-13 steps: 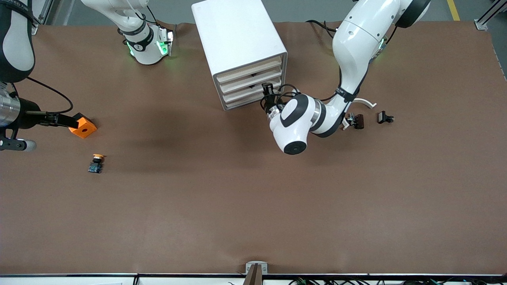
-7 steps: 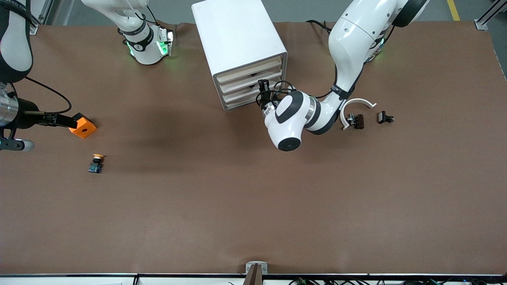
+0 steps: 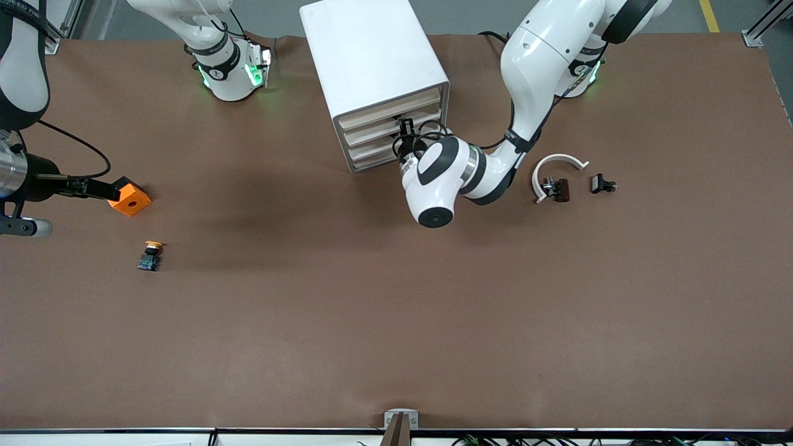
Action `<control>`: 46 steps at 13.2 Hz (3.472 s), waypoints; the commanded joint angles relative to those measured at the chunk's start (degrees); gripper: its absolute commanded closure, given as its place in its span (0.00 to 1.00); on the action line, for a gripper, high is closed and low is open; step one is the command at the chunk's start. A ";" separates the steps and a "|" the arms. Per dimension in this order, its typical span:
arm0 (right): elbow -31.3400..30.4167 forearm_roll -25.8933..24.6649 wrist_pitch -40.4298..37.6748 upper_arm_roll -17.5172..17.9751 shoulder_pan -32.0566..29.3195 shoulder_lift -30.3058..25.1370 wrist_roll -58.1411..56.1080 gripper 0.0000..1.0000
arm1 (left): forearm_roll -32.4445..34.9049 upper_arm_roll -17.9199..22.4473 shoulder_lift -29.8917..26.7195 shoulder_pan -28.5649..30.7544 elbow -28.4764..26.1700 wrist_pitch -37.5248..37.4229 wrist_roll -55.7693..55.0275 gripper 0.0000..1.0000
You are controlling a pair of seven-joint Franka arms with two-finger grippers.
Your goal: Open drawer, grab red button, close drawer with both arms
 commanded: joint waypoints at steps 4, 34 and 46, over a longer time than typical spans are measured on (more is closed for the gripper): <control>0.71 0.78 -0.55 0.35 -0.69 0.36 0.45 0.00 | -0.42 0.94 0.34 -0.87 0.92 0.46 -0.83 1.00; 1.68 5.35 19.93 0.70 52.46 13.10 80.77 0.00 | 7.30 13.95 -7.91 23.04 16.65 3.71 27.27 0.00; 5.55 5.61 19.40 0.79 58.98 20.14 84.12 0.00 | 25.95 12.46 -13.90 21.45 15.34 3.27 63.67 0.00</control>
